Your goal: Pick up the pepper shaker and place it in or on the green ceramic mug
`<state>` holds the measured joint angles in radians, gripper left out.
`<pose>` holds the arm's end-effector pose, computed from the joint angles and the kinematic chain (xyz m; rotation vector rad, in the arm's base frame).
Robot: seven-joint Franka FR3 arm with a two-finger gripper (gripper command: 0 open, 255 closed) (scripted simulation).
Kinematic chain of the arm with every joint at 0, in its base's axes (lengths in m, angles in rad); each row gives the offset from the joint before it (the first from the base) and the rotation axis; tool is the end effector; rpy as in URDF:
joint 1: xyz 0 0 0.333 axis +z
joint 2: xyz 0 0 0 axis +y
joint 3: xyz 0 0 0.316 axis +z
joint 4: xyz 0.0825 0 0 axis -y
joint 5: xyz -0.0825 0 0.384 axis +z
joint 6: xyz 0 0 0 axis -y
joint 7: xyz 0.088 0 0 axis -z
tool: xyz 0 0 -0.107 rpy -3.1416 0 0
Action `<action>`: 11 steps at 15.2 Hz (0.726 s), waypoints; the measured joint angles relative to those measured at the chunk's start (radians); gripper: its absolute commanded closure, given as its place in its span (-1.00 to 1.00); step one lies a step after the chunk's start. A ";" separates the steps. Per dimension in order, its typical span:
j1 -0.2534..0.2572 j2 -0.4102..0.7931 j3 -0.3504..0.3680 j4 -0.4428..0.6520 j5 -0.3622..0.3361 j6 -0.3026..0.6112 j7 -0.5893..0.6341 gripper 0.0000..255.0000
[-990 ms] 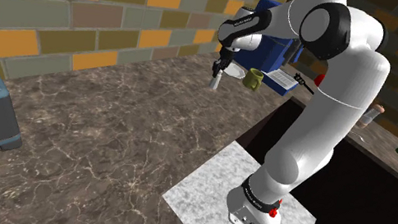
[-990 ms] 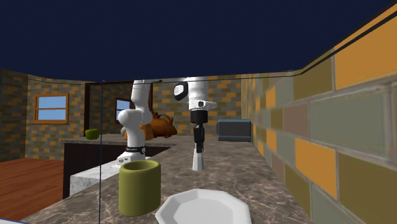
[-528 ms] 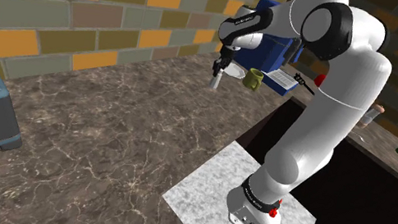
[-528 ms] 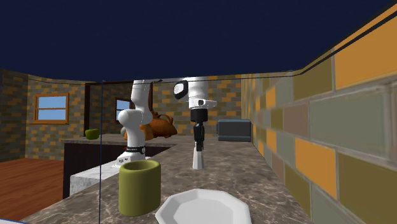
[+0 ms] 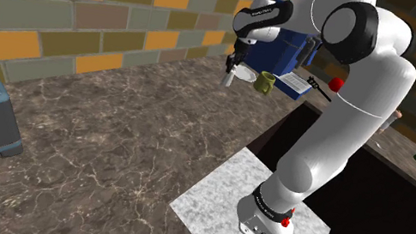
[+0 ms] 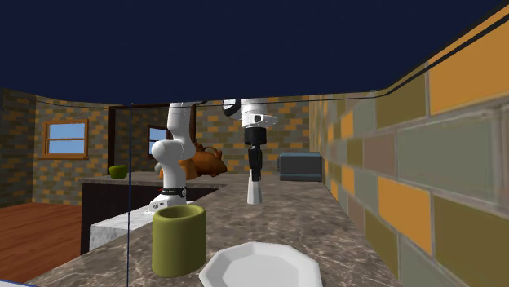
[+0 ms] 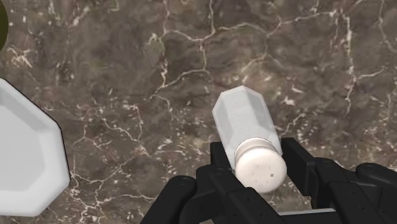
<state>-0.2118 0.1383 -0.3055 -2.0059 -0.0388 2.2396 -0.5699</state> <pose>0.5144 -0.2889 0.4012 3.0234 0.1210 0.0742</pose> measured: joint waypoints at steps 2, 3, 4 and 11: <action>0.001 -0.010 0.000 0.018 -0.003 -0.028 0.002 1.00; 0.003 -0.018 0.000 0.019 -0.006 -0.036 0.004 1.00; 0.002 -0.023 -0.001 0.025 -0.007 -0.048 0.001 1.00; 0.004 -0.054 -0.001 0.088 -0.015 -0.140 0.003 1.00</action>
<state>-0.2074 0.0843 -0.3065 -1.9176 -0.0541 2.0991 -0.5668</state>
